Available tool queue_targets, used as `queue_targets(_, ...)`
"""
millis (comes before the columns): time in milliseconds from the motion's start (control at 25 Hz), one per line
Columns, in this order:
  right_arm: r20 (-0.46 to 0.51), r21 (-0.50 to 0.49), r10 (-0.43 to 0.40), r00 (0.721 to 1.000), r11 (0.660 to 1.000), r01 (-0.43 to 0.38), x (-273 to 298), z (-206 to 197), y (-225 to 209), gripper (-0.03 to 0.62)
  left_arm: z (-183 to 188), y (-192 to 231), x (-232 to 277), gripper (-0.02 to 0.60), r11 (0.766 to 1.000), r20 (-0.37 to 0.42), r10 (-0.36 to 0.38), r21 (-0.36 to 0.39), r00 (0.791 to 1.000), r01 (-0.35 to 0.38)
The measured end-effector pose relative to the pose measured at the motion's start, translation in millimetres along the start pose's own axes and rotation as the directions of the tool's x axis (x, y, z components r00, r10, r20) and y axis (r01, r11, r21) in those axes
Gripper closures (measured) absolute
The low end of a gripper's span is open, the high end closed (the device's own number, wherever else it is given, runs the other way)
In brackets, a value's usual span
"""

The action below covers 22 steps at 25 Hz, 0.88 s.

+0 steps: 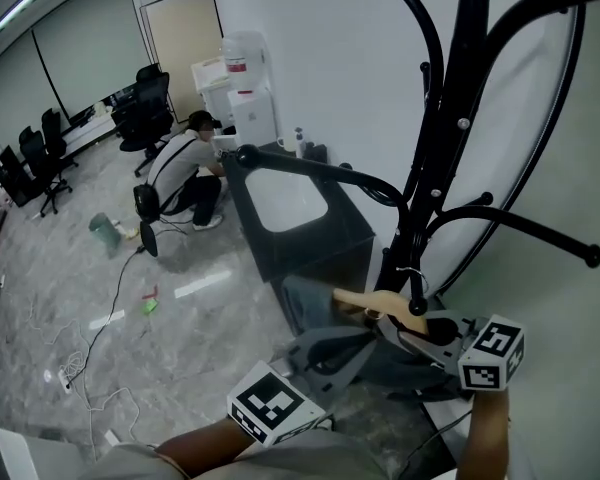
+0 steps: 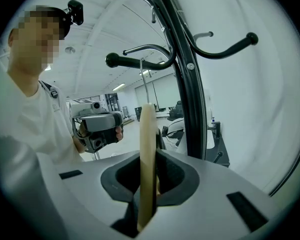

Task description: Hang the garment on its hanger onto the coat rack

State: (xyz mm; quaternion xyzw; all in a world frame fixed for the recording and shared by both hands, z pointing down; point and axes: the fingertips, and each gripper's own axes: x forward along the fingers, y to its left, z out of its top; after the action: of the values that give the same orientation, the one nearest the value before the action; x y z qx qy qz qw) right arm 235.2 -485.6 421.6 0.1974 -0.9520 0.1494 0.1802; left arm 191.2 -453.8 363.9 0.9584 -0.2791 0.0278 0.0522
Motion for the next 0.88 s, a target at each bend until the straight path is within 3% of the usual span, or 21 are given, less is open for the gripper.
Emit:
queue_targets(560, 0.02, -0.042, 0.018, 1.0, 0.999, -0.017, 13.6, 3.0, -23.5, 0.534, -15.7, 15.5, -0.6, 0.568, 0.998, -0.026, 0.009, -0.058, 1.0, -0.01)
queue_targets(680, 0.073, -0.089, -0.033, 0.997, 0.995, 0.04, -1.2, 22.7, -27.9, 0.503, -12.3, 14.5, 5.2, 0.568, 0.998, -0.021, -0.002, -0.061, 1.0, 0.001)
queue_targets(880, 0.13, -0.149, -0.183, 0.974, 0.968, 0.202, -28.2, 41.7, -27.8, 0.494, -9.5, 9.6, 11.3, 0.568, 0.999, -0.017, -0.024, -0.042, 1.0, 0.024)
